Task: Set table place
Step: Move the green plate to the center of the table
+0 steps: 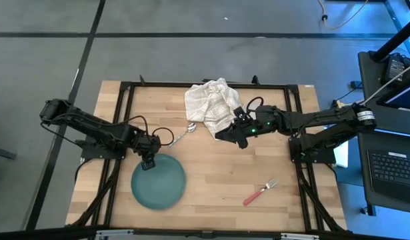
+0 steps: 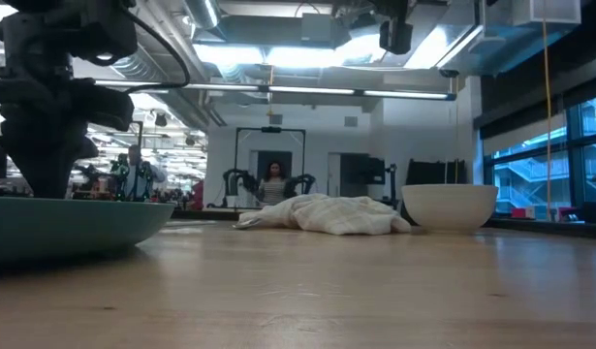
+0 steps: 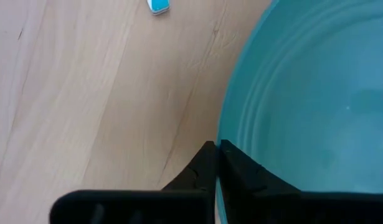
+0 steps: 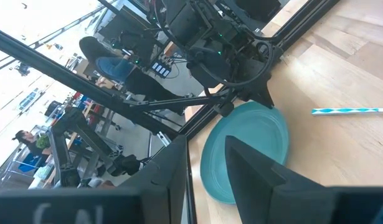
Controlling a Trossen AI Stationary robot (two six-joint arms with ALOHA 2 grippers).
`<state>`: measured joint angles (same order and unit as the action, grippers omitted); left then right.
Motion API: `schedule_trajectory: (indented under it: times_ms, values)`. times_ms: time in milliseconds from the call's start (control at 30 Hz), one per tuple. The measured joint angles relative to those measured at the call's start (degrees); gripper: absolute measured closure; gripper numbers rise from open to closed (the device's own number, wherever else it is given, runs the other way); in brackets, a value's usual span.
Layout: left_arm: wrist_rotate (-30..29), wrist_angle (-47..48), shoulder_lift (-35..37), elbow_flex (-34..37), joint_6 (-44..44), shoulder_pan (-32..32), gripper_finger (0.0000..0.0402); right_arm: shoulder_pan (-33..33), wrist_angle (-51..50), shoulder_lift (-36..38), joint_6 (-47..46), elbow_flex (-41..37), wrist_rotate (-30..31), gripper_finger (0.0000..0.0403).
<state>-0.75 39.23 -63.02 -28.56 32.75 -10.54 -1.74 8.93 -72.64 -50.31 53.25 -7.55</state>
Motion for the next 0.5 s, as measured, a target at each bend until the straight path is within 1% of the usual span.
schedule_trajectory:
  times_ms: [133,233,433,500]
  values:
    - [0.57,0.43,0.02,-0.93,1.48,0.93,0.0399,0.0,0.0,0.0,-0.02,0.0,0.0,0.0292]
    - [0.74,0.59,0.02,-3.56,1.62,1.74,0.0399,0.0,0.0,0.0,-0.06,0.0,0.0,0.0292]
    - [0.26,3.54,0.02,-12.52,1.56,4.24,0.04,0.0,1.58,0.08,-0.9,-0.04,-0.34,0.0292]
    - [0.28,5.11,0.02,-16.31,1.2,5.23,0.04,0.0,3.75,0.09,-1.91,-0.04,-2.54,0.0292]
